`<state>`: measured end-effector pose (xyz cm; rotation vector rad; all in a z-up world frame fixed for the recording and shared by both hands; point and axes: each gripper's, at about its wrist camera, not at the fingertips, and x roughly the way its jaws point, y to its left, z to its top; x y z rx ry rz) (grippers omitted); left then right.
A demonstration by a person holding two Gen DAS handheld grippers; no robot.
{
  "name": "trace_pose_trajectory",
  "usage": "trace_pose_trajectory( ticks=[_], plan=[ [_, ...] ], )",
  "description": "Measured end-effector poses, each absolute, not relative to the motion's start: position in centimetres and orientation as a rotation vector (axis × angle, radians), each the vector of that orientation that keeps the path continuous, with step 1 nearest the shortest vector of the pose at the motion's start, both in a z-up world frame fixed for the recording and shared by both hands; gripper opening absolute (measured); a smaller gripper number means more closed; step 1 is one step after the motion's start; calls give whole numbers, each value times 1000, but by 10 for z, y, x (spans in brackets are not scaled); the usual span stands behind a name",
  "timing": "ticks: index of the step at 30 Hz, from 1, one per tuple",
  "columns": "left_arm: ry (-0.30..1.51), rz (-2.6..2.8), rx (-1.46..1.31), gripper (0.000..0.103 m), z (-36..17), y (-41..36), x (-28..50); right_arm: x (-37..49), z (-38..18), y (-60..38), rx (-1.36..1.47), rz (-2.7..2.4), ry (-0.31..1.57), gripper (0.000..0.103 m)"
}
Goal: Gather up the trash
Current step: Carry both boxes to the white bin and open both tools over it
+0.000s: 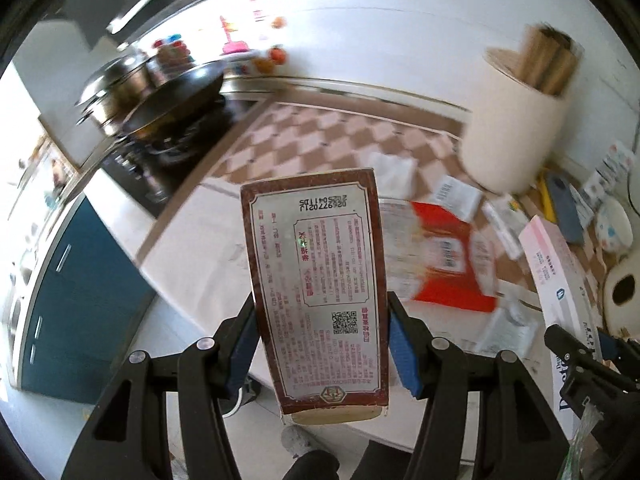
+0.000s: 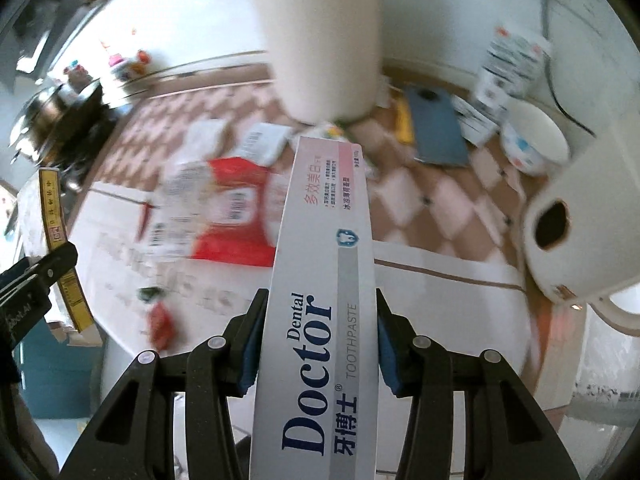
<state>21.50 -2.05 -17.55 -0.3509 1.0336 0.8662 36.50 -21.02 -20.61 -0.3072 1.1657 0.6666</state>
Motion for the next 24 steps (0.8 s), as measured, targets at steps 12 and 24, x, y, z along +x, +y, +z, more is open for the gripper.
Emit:
trace_pose_trajectory(
  ticks=[12, 24],
  plan=[
    [1021, 1150, -589, 56, -217, 101, 1, 209, -226, -52, -454, 936, 1174, 50],
    [1132, 1286, -947, 56, -410, 203, -198, -4, -382, 97, -737, 1179, 1268, 48]
  ],
)
